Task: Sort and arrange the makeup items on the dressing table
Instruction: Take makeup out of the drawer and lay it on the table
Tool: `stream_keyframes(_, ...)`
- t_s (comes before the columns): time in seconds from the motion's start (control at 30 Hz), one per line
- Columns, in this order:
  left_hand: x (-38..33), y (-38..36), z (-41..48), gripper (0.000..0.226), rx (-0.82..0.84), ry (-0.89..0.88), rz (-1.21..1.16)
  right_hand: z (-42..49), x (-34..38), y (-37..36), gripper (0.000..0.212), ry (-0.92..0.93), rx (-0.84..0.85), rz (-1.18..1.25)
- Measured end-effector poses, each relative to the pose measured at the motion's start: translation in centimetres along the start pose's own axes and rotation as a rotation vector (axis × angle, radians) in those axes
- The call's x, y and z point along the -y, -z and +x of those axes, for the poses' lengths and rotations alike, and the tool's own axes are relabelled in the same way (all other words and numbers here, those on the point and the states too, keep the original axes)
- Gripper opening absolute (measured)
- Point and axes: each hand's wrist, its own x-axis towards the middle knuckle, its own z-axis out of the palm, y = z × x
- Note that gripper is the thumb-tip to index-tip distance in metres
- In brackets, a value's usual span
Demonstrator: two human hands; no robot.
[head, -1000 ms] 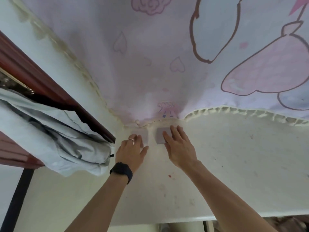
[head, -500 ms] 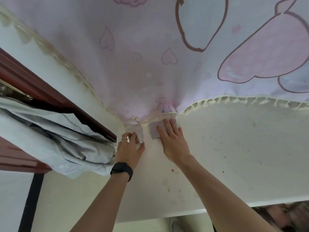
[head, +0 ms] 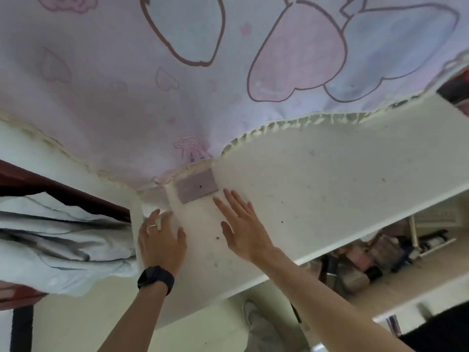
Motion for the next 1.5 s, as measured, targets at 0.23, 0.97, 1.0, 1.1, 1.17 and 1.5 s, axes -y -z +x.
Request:
stream_keyframes(0.23, -11.3, -3.5, -12.6, 0.044, 0.071, -0.567, -0.162, -23.0, -7.9, 3.2, 0.05, -0.429, -0.327, -0.08)
stream_keyframes(0.97, -21.6, -14.9, -22.1, 0.063, 0.58, -0.612, 0.481, -32.2, -16.5, 5.5, 0.035, -0.71, -0.302, -0.151)
stream_keyframes(1.0, -21.6, -14.9, -21.9, 0.062, 0.574, -0.61, 0.482, -32.2, -16.5, 5.5, 0.036, -0.709, -0.305, -0.154)
stream_keyframes(1.1, -21.2, -15.7, -21.1, 0.06, 0.575, -0.604, 0.481, -32.1, -16.5, 5.5, 0.041, -0.699, -0.323, -0.163)
stream_keyframes(1.17, -21.0, -16.4, -20.7, 0.062, 0.589, -0.626, 0.52, -32.1, -16.5, 5.4, 0.043, -0.696, -0.332, -0.168)
stream_keyframes(1.5, -20.8, -16.5, -19.5, 0.039, 0.302, -1.056, 0.672, -31.9, -16.4, 5.2, 0.033, -0.72, -0.327, -0.138)
